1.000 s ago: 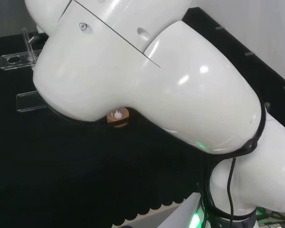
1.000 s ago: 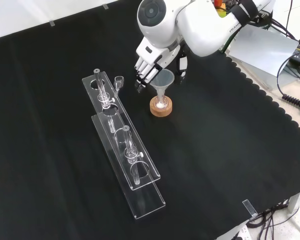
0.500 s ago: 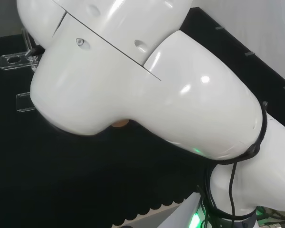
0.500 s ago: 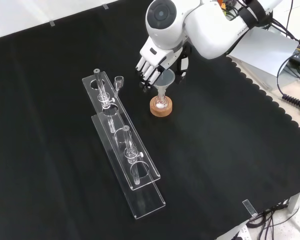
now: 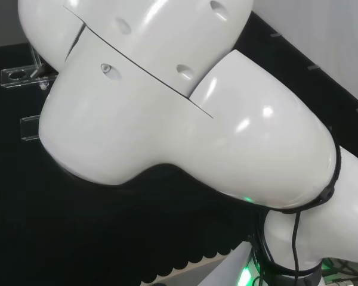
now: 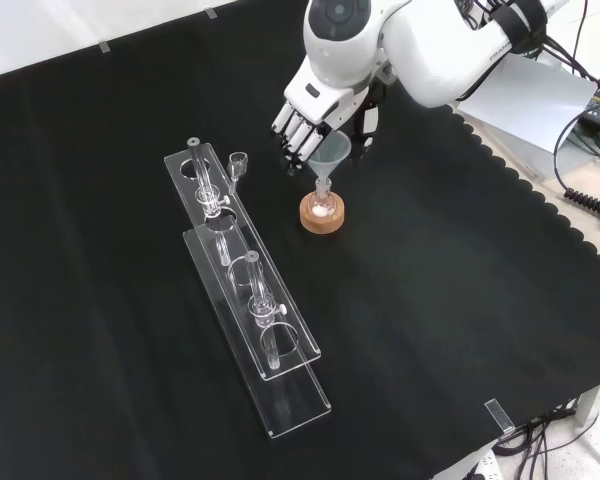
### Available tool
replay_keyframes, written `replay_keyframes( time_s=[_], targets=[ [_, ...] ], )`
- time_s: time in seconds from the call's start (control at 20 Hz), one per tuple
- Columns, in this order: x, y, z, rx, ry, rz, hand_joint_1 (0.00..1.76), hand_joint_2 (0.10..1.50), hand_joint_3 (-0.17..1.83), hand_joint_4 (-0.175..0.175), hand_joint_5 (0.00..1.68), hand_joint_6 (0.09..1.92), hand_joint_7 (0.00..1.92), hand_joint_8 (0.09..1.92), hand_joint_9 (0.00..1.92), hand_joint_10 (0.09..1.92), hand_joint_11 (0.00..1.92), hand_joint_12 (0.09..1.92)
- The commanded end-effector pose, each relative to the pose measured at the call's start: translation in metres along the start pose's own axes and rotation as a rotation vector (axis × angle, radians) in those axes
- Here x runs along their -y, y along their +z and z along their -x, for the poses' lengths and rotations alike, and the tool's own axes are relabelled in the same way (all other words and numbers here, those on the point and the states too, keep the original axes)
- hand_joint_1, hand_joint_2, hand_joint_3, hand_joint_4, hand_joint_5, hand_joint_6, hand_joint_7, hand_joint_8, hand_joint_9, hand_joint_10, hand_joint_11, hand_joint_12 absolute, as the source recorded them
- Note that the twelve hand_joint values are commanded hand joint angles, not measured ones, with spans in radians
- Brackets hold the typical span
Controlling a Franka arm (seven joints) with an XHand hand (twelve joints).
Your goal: Remove the funnel from the round-bottom flask.
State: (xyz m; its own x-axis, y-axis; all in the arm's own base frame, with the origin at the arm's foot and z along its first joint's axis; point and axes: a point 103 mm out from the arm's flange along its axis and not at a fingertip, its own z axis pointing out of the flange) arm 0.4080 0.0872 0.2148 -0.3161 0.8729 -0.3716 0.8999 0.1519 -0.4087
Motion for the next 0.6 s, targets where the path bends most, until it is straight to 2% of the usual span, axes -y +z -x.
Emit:
replay_keyframes(
  time_s=[0.05, 0.3, 0.6],
  targets=[
    [0.012, -0.027, 0.007, 0.032, 0.021, -0.027, 0.90, 0.68, 0.60, -0.016, 0.65, 0.59, 0.49, 0.62, 0.82, 0.45, 0.53, 1.31],
    [0.025, -0.040, 0.012, 0.049, 0.057, -0.070, 0.89, 0.68, 0.61, -0.016, 0.64, 0.61, 0.48, 0.62, 0.83, 0.45, 0.53, 1.31],
    [0.046, -0.062, 0.019, 0.070, 0.101, -0.047, 0.89, 0.68, 0.61, -0.017, 0.63, 0.61, 0.48, 0.62, 0.84, 0.46, 0.53, 1.31]
  ],
)
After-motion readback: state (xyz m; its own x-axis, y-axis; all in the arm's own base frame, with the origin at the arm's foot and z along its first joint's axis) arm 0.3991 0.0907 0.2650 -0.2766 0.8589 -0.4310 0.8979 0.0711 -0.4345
